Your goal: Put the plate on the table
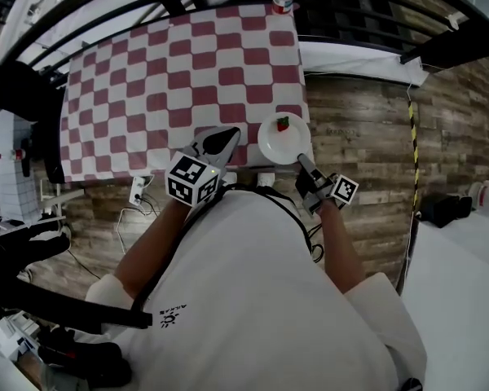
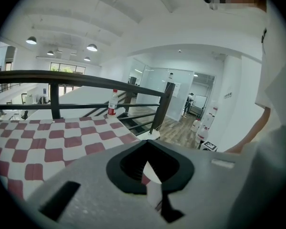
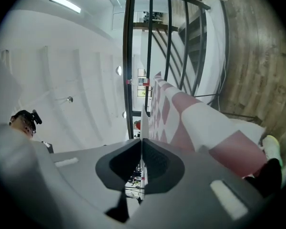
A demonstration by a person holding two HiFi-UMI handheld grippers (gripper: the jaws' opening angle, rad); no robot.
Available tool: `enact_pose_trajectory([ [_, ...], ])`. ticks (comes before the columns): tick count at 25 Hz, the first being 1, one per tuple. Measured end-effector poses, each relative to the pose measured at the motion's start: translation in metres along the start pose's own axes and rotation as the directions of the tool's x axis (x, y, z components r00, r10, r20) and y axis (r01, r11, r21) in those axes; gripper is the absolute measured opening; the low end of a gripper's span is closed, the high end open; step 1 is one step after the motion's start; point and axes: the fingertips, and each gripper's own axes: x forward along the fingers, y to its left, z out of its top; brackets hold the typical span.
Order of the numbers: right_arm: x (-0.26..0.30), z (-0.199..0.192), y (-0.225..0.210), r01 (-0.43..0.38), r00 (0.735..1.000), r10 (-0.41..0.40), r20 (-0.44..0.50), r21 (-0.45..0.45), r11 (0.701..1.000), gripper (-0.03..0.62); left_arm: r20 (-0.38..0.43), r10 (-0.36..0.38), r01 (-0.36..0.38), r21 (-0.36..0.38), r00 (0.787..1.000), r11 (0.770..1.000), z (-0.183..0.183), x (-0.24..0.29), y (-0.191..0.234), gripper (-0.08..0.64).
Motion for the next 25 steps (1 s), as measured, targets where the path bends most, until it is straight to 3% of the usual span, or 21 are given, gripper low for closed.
enact_pose_trajectory([
  [10, -0.026, 0.003, -0.032, 0.086, 0.996, -0.086, 0.031, 0.018, 0.996, 0.018, -0.033, -0.026, 0.027, 0.026, 0.999, 0.999, -0.005, 0.019, -0.022, 0.002],
  [25, -0.028, 0.001, -0.041, 0.169, 0.984, -0.171, 0.045, 0.047, 0.985, 0.018, -0.024, -0.017, 0.017, 0.020, 1.000, 1.000, -0.009, 0.015, -0.035, 0.002],
])
